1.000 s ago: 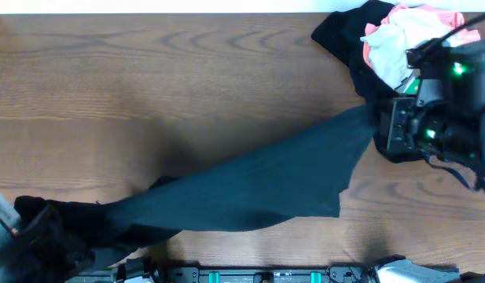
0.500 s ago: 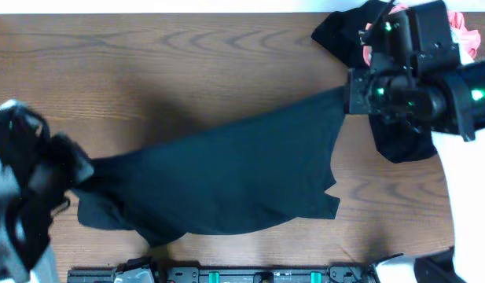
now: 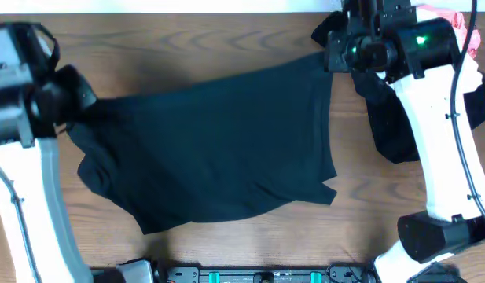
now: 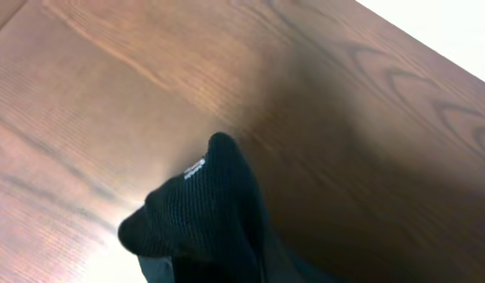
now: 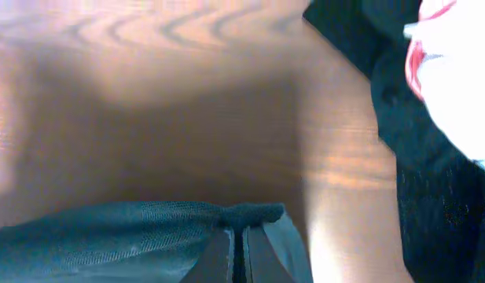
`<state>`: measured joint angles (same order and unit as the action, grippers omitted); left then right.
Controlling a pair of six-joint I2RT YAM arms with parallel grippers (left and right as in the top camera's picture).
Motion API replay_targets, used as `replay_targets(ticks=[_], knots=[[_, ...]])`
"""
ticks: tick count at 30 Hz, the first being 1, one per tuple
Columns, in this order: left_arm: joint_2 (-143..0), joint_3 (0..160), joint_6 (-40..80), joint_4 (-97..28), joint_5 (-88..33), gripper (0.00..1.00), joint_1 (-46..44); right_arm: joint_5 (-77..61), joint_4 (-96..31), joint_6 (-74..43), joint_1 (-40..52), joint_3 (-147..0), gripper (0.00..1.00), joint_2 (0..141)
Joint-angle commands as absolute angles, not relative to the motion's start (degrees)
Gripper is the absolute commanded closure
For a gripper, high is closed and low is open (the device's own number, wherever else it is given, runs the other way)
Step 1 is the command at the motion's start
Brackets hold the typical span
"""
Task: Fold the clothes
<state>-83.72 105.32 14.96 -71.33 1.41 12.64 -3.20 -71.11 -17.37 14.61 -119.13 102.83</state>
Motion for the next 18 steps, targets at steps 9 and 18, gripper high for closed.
replay_targets(ticks=[9,18], knots=[[-77.8,105.5,12.1,-68.4,2.2,0.94,12.8,-1.5,-69.8,-14.9,13.7,-120.7,0.98,99.0],[-58.7,105.5,12.1,-70.7,1.8,0.94,12.8,2.8,-73.1,-14.1,17.6,-121.1,0.98,86.5]])
